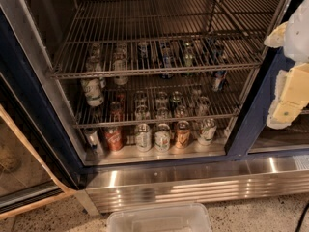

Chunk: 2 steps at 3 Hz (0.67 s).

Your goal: Pick 7up can from middle shelf of fridge

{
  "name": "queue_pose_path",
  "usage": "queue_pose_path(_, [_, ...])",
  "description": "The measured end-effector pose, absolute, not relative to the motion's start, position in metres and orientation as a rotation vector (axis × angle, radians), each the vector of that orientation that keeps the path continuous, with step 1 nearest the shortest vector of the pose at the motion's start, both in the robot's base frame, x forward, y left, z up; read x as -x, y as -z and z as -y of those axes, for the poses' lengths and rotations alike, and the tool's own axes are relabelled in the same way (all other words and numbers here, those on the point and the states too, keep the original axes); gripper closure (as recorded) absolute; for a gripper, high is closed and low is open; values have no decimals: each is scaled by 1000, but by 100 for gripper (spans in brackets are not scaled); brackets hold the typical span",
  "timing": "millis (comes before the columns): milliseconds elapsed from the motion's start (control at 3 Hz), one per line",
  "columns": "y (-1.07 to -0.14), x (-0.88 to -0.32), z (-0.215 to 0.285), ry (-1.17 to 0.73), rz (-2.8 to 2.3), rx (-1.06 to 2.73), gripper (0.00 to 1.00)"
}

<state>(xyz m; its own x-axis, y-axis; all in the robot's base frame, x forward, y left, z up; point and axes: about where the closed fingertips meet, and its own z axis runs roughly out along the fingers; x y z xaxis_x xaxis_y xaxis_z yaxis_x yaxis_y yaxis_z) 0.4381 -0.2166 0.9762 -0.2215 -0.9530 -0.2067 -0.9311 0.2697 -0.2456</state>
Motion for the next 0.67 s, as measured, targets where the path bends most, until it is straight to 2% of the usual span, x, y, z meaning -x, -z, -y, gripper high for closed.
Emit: queue_pose_path(667, [-971,-450,203,65,-2153,1683,0])
